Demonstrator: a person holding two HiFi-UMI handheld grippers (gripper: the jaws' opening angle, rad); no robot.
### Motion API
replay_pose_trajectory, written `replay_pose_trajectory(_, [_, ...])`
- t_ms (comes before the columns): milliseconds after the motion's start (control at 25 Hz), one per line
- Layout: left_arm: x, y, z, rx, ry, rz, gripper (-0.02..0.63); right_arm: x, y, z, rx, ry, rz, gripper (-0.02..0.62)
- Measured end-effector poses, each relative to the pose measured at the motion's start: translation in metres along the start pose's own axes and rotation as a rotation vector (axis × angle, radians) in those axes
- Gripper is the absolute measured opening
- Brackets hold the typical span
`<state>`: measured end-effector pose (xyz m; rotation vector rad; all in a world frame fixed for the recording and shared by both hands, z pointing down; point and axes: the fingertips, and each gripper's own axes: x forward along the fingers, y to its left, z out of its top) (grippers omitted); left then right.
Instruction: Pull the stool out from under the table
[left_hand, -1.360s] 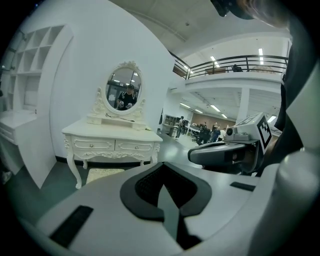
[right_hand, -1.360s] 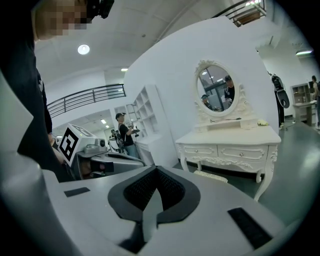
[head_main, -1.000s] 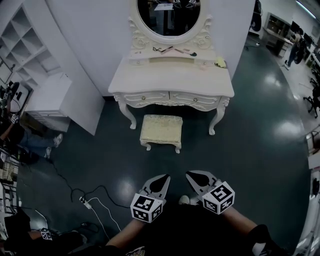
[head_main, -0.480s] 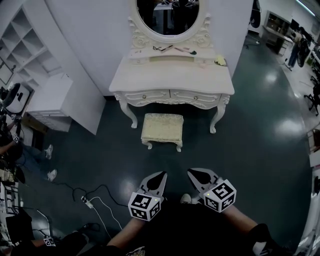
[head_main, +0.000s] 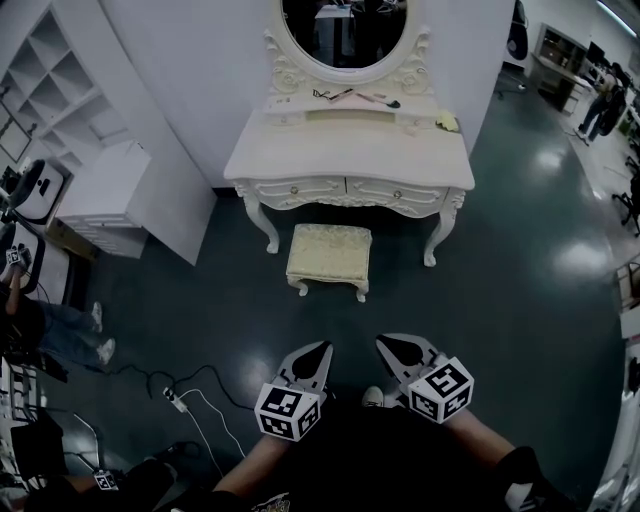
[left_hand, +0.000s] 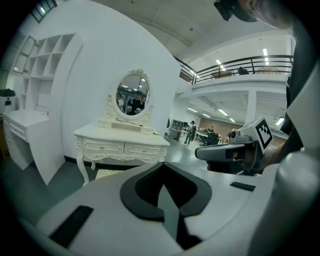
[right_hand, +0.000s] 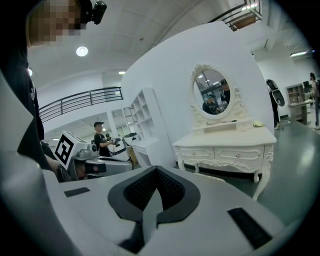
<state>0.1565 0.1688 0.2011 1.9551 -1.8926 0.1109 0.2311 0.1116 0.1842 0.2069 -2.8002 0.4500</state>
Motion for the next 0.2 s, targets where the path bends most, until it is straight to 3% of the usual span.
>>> replay_pose_trajectory(200, [0.0007,0.0015,-0.0002,0.006,0.007,-0.003,0.008,0.0005,-0.0032,-0.0007,0.004,-0.001,-0.009,0.028])
